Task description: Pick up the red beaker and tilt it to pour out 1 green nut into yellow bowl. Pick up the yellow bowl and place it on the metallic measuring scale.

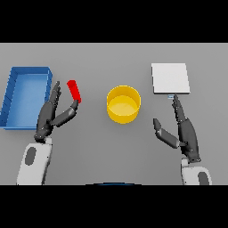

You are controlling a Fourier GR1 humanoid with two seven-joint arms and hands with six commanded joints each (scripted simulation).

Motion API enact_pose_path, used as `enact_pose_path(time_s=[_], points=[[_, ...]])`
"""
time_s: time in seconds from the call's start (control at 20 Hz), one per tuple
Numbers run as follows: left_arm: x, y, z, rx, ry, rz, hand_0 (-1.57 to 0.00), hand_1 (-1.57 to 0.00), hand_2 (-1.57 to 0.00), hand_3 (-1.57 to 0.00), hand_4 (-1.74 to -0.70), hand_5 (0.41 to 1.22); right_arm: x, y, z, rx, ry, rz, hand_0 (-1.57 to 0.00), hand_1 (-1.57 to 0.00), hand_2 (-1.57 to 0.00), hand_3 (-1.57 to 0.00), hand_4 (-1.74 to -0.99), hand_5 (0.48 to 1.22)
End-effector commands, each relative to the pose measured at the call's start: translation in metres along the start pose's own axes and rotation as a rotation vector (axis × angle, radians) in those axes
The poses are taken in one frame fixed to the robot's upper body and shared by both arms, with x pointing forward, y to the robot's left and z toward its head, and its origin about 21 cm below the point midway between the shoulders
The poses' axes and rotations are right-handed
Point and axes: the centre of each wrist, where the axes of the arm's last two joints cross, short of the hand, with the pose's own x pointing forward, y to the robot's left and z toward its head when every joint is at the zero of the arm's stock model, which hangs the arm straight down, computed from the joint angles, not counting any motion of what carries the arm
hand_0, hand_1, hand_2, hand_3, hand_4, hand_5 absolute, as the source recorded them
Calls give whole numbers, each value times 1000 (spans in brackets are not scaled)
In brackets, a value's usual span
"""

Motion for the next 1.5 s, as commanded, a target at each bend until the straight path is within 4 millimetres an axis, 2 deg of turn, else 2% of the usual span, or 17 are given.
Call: enact_pose_path(time_s=[0.0, 0.1, 0.2, 0.45, 0.6, 0.8, 0.9, 1.05, 1.1, 1.15, 1.2, 1.3, 1.4, 1.45], points=[[-2, 1, -5, 3, -7, -3, 1, 1, 1, 1, -1153, 638, 0, 0, -2, -1, 1, -6, 1, 1, 1, 1, -1193, 658], [-5, -1, -21, 11, 20, -16, 1, 1, 1, 1, -1150, 632, 1, 3, -4, 7, -1, -12, 1, 1, 1, 1, -1213, 664], [-13, -3, -30, 5, 22, -14, 1, 1, 1, 1, -1154, 629, -2, -4, -5, -6, -2, -9, 1, 1, 1, 1, -1229, 667], [-16, -12, -56, -1, 5, -4, 1, 1, 1, 1, -1194, 631, -1, 0, -5, -2, -14, -5, 1, 1, 1, 1, -1247, 672], [-25, -17, -64, -2, -1, -43, 1, 1, 1, 1, -1230, 649, 2, 1, -3, 7, -11, 0, 1, 1, 1, 1, -1247, 679], [-18, -27, -82, -3, -16, -69, 1, 1, 1, 1, -1261, 671, 2, -3, -7, 5, -7, -16, 1, 1, 1, 1, -1267, 692], [-19, -28, -87, -3, -21, -74, 1, 1, 1, 1, -1262, 680, -2, 1, -3, 6, -7, -16, 1, 1, 1, 1, -1262, 691], [-21, -30, -93, 7, -51, -68, 1, -24, -41, 1, -1297, 715, 0, -5, -3, -8, -15, -6, 1, 1, 1, 1, -1259, 691], [-22, -37, -94, 13, -55, -57, -93, -141, -150, -47, -1324, 741, 2, -3, -4, -4, -15, -3, 1, 1, 1, 1, -1255, 691], [-26, -37, -94, 33, -53, -52, -322, -364, -358, -218, -1355, 770, 1, -4, -2, -6, -16, 5, 1, 1, 1, 1, -1252, 690], [-27, -39, -94, 45, -44, -45, -572, -606, -600, -421, -1424, 860, 0, -4, -1, -7, -17, 1, 1, 1, 1, 1, -1247, 688], [-27, -45, -96, 37, -83, -53, -932, -953, -950, -761, -1529, 990, 2, -3, -2, -2, -21, 12, 1, 1, 1, 1, -1241, 695], [-27, -48, -97, 36, -102, -30, -1162, -1176, -1173, -997, -1601, 1073, 3, -1, -6, -8, -12, 0, 1, 1, 1, 1, -1233, 688], [-28, -49, -97, 37, -100, -30, -1244, -1255, -1253, -1111, -1572, 1103, 0, -1, -5, -10, -9, -1, 1, 1, 1, 1, -1233, 686]])
